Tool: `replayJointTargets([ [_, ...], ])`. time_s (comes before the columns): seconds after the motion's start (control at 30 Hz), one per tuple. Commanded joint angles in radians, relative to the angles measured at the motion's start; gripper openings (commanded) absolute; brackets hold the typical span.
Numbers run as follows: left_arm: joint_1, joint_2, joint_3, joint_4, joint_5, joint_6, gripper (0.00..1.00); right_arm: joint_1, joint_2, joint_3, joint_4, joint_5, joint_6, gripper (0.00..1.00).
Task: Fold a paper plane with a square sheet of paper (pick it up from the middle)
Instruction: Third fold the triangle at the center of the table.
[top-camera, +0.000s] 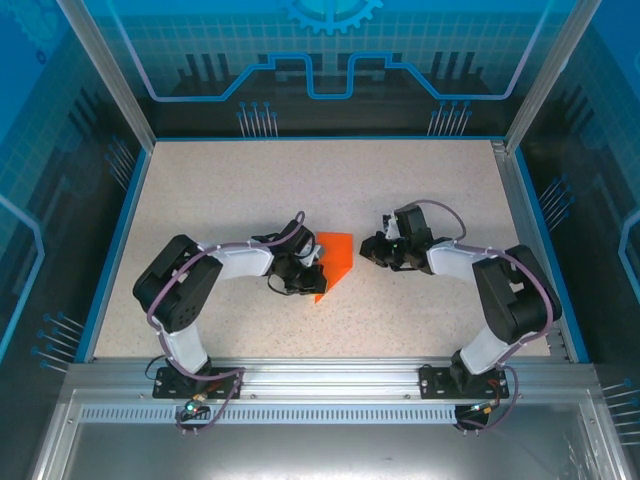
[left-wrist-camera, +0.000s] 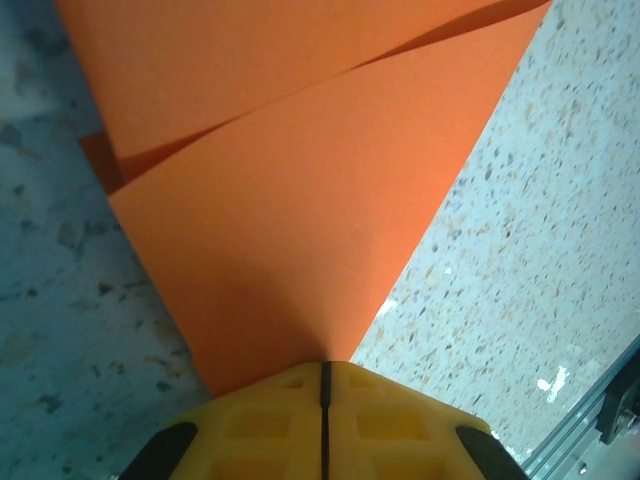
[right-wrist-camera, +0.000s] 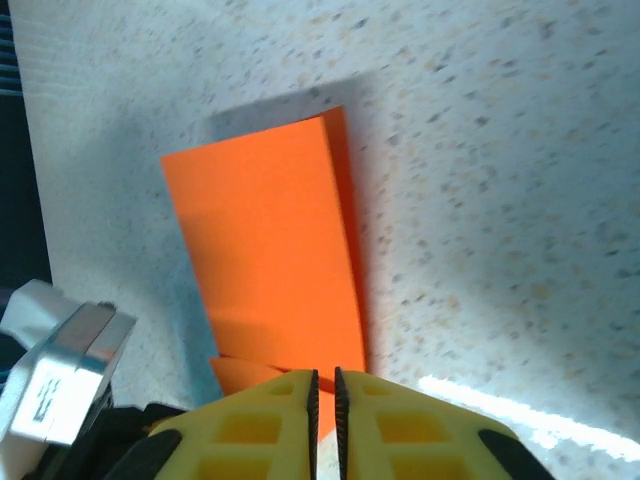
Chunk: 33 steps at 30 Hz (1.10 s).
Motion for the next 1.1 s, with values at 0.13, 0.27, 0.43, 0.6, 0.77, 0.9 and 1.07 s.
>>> replayJointTargets([
  [0.13,0.000,-0.075,-0.015,-0.088,0.037,0.075,0.12,0.034,-0.048,-0.054,-0.067,0.040,0.011,0.21],
  [0.27,0.001,-0.129,0.004,-0.098,0.036,0.083,0.14,0.045,-0.066,-0.063,-0.067,0.048,0.019,0.24],
  [0.43,0.006,-0.165,0.040,-0.113,0.003,0.069,0.19,0.065,-0.083,-0.057,-0.082,0.071,0.029,0.32],
  [0.6,0.039,-0.150,0.060,-0.067,-0.028,0.017,0.21,0.083,-0.083,-0.069,-0.061,0.077,0.052,0.40],
  [0.77,0.047,-0.108,0.118,-0.066,-0.039,0.005,0.22,0.090,-0.063,-0.070,-0.047,0.071,0.065,0.43],
  [0.9,0.047,-0.072,0.146,-0.075,-0.042,0.009,0.22,0.095,-0.042,-0.063,-0.036,0.058,0.067,0.43],
  [1.07,0.047,-0.052,0.164,-0.100,-0.097,0.013,0.22,0.103,-0.014,-0.047,-0.010,0.026,0.070,0.43],
])
